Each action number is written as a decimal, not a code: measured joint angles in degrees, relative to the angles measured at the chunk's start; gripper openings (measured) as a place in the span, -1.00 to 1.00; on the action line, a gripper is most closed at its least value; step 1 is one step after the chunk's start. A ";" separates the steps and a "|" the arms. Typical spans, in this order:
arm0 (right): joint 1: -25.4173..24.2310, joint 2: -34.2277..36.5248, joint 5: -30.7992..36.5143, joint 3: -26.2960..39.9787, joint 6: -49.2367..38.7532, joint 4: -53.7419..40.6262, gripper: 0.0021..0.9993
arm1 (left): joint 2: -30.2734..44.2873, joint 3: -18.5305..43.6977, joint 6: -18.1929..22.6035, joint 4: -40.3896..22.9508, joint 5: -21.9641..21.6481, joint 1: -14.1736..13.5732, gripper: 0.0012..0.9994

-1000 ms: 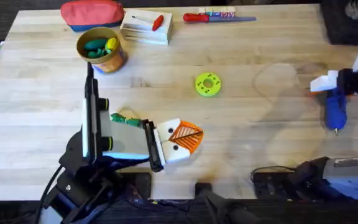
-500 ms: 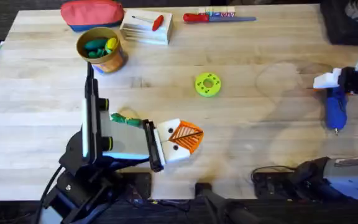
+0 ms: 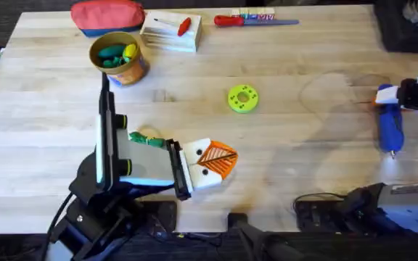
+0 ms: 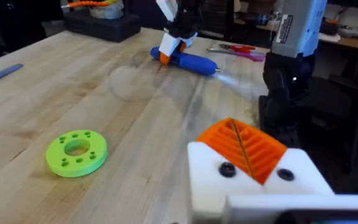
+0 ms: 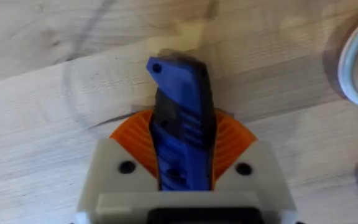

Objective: Pick up the gripper from the table and insert it into the empty holder that is missing its gripper. Then pick up a screw, insert it into the mounting hole, and use the screwdriver to tighten it. Finally, clean up the table by picking up the vegetable and placing it into the bucket.

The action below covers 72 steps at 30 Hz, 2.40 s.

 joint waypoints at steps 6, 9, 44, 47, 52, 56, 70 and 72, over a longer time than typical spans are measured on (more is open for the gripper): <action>0.00 0.00 0.17 0.29 0.03 -0.25 -0.98 | 0.00 0.00 0.00 0.00 0.00 0.02 -0.99; 0.00 0.00 0.17 0.57 0.03 -1.21 -0.97 | 0.02 0.00 0.00 0.00 0.00 0.00 -0.99; 7.20 -33.90 -6.00 7.74 13.18 -5.09 -0.99 | 0.02 0.00 0.00 0.00 0.00 0.02 -0.99; 11.63 -36.41 -6.69 7.74 14.79 -3.48 -0.99 | 0.01 0.00 0.01 0.00 0.00 0.02 -0.99; 19.79 -41.51 -7.32 7.74 17.93 0.53 -0.99 | 0.00 0.00 0.00 0.00 0.00 0.02 -0.99; 26.77 -46.76 -7.57 6.93 19.75 5.61 -0.99 | 0.00 0.00 0.00 0.00 0.00 0.02 -0.99; 49.64 -68.59 -8.59 -13.61 28.59 23.76 -0.99 | 0.00 0.00 0.02 0.00 -0.02 0.02 -0.99; 53.88 -70.00 -8.88 -16.42 29.48 26.06 -0.99 | 0.01 0.00 0.01 0.00 0.00 0.02 -0.99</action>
